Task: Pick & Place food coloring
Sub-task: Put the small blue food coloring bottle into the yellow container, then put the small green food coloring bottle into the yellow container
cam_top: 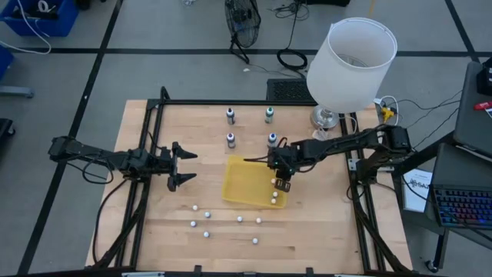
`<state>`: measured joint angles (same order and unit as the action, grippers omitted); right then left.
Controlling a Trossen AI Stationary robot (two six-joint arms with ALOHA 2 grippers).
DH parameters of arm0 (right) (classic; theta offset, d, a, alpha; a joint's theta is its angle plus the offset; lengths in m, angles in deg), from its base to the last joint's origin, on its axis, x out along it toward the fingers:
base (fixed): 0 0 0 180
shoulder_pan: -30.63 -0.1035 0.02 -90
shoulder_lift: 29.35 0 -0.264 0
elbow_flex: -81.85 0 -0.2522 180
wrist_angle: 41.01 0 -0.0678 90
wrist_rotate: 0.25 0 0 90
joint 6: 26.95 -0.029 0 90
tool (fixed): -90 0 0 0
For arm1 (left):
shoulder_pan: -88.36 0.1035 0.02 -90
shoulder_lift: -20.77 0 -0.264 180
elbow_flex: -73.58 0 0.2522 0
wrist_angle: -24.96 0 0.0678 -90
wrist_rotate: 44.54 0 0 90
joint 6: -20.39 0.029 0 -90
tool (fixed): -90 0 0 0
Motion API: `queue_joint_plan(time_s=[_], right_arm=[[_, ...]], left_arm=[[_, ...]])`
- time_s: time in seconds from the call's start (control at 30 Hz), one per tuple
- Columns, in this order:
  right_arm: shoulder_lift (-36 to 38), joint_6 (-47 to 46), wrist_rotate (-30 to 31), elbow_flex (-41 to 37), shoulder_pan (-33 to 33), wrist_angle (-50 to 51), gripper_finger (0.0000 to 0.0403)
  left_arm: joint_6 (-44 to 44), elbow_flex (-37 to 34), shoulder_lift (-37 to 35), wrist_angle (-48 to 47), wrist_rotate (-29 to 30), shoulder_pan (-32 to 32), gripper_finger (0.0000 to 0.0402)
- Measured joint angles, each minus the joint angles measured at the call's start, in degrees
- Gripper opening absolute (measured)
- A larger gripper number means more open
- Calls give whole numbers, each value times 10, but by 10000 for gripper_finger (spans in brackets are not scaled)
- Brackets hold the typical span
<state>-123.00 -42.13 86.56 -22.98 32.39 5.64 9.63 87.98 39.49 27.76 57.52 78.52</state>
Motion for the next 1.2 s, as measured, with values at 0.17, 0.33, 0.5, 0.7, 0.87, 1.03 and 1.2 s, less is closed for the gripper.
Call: queue_joint_plan(time_s=[0.17,0.33,0.5,0.7,0.87,1.03,1.2], right_arm=[[-7,0,1,0,0,-25,51],[-41,4,1,0,0,-28,51],[-67,12,1,2,0,-35,51],[-62,1,4,0,0,-43,70],[-40,-20,32,-2,0,-34,146],[-23,-21,35,-2,0,-33,166],[-1,-37,30,-1,0,-21,159]], left_arm=[[0,0,0,0,0,0,379],[0,0,0,0,0,0,379],[0,0,0,0,0,0,379],[0,0,0,0,0,0,379],[0,0,0,0,0,0,379],[0,0,0,0,0,0,379],[0,0,0,0,0,0,379]])
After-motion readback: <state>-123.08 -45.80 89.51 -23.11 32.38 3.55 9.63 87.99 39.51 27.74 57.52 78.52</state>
